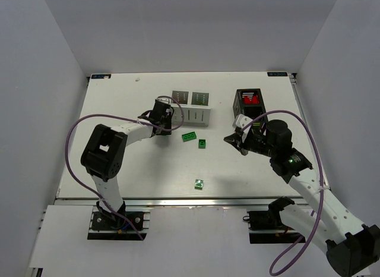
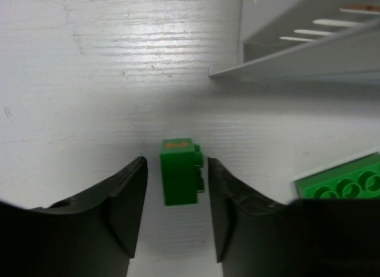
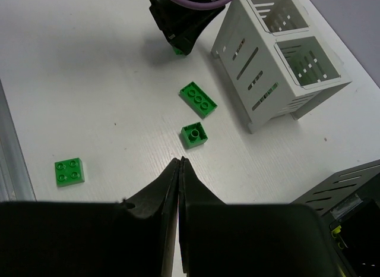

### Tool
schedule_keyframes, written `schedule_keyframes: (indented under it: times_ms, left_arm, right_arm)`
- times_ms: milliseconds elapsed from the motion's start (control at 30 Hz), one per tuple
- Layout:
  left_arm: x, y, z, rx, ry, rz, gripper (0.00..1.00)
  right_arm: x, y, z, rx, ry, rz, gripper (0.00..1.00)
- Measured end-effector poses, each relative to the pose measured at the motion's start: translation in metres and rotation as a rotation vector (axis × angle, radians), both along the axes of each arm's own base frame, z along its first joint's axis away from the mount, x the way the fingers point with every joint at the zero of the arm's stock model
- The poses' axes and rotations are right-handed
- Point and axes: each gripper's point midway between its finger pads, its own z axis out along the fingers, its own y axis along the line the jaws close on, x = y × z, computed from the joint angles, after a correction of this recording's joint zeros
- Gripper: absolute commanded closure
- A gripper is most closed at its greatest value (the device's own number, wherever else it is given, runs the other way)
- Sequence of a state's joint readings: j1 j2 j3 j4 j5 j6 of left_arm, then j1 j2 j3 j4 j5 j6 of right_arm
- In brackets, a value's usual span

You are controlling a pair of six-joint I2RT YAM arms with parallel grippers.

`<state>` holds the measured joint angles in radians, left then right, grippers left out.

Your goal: Sort the legos into containers by color

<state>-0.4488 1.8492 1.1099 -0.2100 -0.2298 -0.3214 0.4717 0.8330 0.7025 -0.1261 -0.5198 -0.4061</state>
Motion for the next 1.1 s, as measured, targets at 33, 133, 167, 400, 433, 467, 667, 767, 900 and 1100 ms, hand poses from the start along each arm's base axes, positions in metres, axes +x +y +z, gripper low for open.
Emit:
schedule_keyframes:
  times_ms: [33,133,167,400,433,467,667,767,900,1100]
  left_arm:
    - [0.000,0.000,0.000,-0.001,-0.001,0.001,0.52]
    - [0.001,0.000,0.001,0.000,-0.002,0.000,0.61]
    - [0.001,0.000,0.000,0.001,-0.002,-0.001,0.63]
    - [-0.004,-0.002,0.004,-0.008,0.012,-0.007,0.97]
    - [-0.007,-0.004,0.009,-0.015,0.011,-0.013,1.00]
    - [-0.010,-0.006,0.018,-0.023,0.003,-0.021,1.00]
    - [-0.030,-0.055,0.115,-0.133,-0.205,-0.169,1.00]
    - [-0.037,-0.078,0.160,-0.213,-0.322,-0.262,1.00]
    - [-0.028,-0.089,0.176,-0.242,-0.394,-0.319,1.00]
    - [-0.014,-0.104,0.163,-0.230,-0.384,-0.384,1.00]
  right_arm:
    - [0.000,0.000,0.000,0.000,-0.001,0.000,0.95]
    - [0.000,0.000,0.000,-0.002,-0.003,0.001,0.95]
    - [0.000,0.000,0.000,-0.002,-0.004,0.001,0.95]
    - [0.000,-0.001,-0.005,-0.013,-0.004,0.004,0.95]
    - [0.000,-0.001,-0.006,-0.013,-0.004,0.004,0.96]
    - [0.000,-0.001,-0.006,-0.014,-0.004,0.004,0.98]
    - [0.000,-0.001,-0.006,-0.016,-0.007,0.002,1.00]
    - [0.003,-0.003,-0.006,-0.021,-0.011,-0.013,1.00]
    - [0.005,-0.005,-0.006,-0.027,-0.016,-0.028,1.00]
    - [0.006,-0.005,-0.007,-0.030,-0.015,-0.033,1.00]
